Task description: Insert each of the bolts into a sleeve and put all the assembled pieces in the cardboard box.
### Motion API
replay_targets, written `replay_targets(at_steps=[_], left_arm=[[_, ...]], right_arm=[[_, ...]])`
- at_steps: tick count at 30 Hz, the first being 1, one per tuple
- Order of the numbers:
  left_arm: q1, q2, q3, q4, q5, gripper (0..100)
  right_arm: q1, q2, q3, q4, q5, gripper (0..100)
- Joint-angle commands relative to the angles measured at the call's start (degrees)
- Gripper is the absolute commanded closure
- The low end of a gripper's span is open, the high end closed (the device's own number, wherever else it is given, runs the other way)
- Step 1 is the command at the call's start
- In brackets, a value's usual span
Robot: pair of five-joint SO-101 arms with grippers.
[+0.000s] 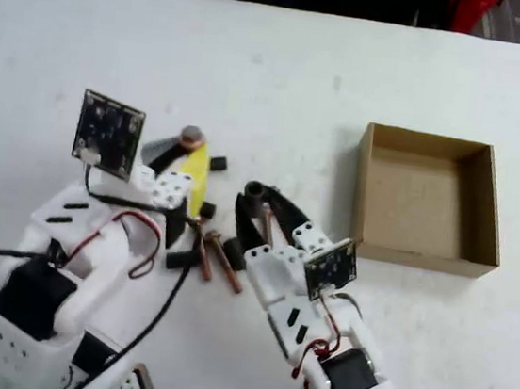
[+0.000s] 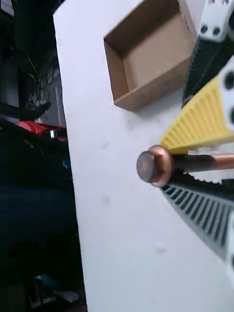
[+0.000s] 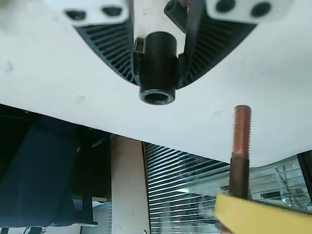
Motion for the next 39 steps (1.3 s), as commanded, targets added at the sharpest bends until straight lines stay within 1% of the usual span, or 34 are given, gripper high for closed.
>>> replay_targets(at_steps=[1, 6, 12, 15, 17, 20, 39], left_arm=[[6.5, -1.4, -6.6, -1.9, 0.8, 98], [10.2, -1.1, -4.8, -5.9, 0.9, 98], [11.0, -1.4, 5.0, -18.7, 0.9, 98], [11.0, -1.4, 8.5, -22.8, 0.9, 98], [11.0, -1.4, 9.5, -24.4, 0.9, 98], [11.0, -1.4, 9.7, -25.0, 0.9, 98], [10.9, -1.4, 12.5, -24.7, 0.9, 98]], right_arm=[[-0.7, -1.0, 0.4, 0.0, 0.0, 98.1], [-0.7, -1.0, 0.4, 0.0, 0.1, 98.1], [-0.7, -1.0, 0.4, 0.0, 0.2, 98.1], [-0.5, -1.0, 0.4, 0.0, 0.3, 98.1], [-0.6, -1.0, 0.4, 0.0, 2.2, 98.1], [-0.7, -1.0, 0.4, 0.0, 3.7, 98.1], [-0.5, -1.1, 0.4, 0.0, 3.7, 98.1]])
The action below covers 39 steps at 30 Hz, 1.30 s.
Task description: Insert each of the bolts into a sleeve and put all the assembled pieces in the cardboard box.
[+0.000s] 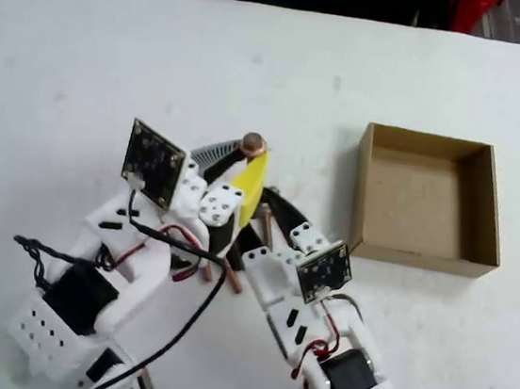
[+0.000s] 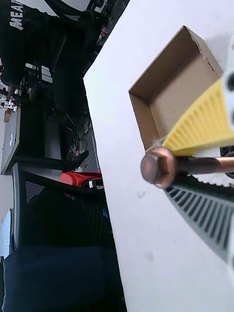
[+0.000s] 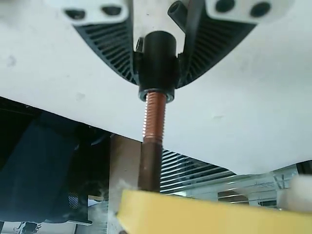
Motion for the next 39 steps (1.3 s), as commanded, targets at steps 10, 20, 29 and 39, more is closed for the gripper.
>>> replay_targets(at_steps=[10, 20, 29, 39], left_arm=[[0.6, -1.3, 7.8, -2.1, 0.6, 98], [0.1, -1.3, 8.1, -2.2, 0.3, 98], [0.1, -1.3, 8.4, -1.8, 0.5, 73], [-3.2, -1.3, 8.3, -2.1, 0.6, 58]], right_arm=[[0.0, -1.1, 0.4, 0.0, 0.9, 98.1], [0.0, -1.1, 0.4, 0.0, 0.9, 98.1], [0.0, -1.1, 0.4, 0.0, 0.9, 98.1], [0.1, -1.1, 0.4, 0.0, 0.9, 98.1]])
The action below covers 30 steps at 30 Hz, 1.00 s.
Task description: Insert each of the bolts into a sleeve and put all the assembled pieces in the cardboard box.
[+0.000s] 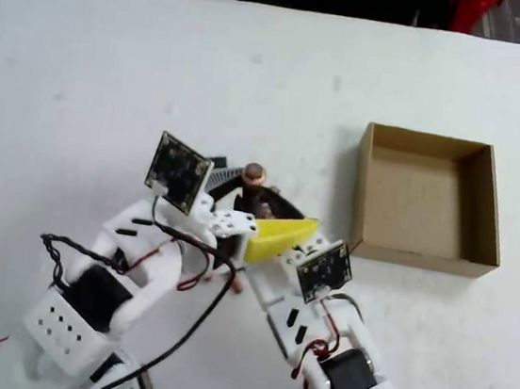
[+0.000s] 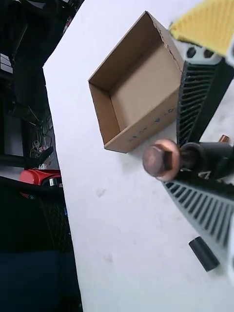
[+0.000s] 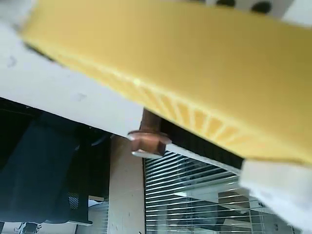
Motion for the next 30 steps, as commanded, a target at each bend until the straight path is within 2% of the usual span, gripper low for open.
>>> replay_targets(at_steps=[1, 13, 18, 21, 26, 30], left_arm=[[-3.9, -1.1, -0.6, -2.0, 0.4, 58], [-7.6, -1.0, -2.3, -2.1, 0.2, 58], [-16.4, -1.0, -6.5, -1.7, 0.4, 59], [-21.5, -1.0, -6.2, -0.4, 0.4, 70], [-26.1, -1.1, -6.5, 4.3, 0.1, 99], [-28.1, -1.2, -6.5, 9.9, 0.4, 92]], right_arm=[[0.0, -1.1, 0.4, 0.0, 0.8, 98.1], [0.0, -1.1, 0.4, 0.0, 0.9, 98.1], [0.1, -1.1, 0.4, 0.1, 1.1, 98.1], [0.1, -1.1, 0.4, 1.3, 1.2, 98.1], [0.1, -1.1, 0.4, 1.3, 1.3, 98.1], [3.2, -1.1, 0.4, 2.6, 1.3, 98.1]])
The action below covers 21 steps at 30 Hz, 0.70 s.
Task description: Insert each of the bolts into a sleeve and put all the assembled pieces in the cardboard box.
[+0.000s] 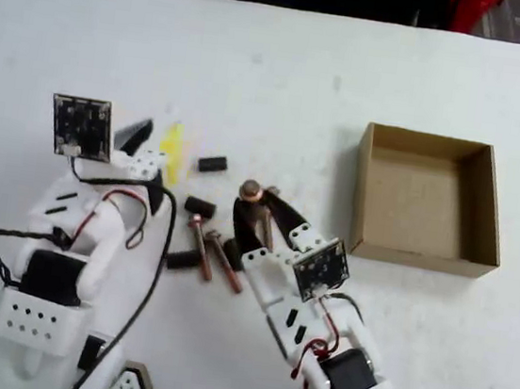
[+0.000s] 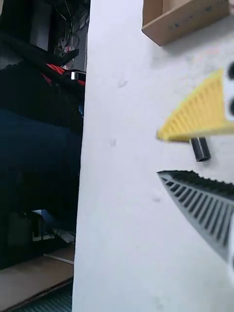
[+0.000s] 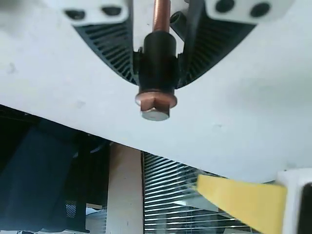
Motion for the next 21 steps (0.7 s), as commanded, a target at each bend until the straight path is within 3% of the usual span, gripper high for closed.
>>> replay_targets(at_steps=[1, 5, 9, 21], left_arm=[[-2.4, -1.6, -3.2, 7.0, 0.5, 92], [-2.5, -9.0, -0.8, 13.8, 0.0, 98], [-2.4, -18.4, 4.7, 14.9, -3.1, 98], [-2.9, -34.2, 18.7, 17.8, -3.4, 98]], right_arm=[[3.7, -1.0, 0.4, 0.6, 0.9, 98.1], [7.4, -1.0, -0.4, 0.8, 0.9, 98.1], [9.8, -1.0, -4.9, 7.3, 0.6, 98.1], [15.0, -0.5, -20.6, 24.9, 0.9, 98.1]])
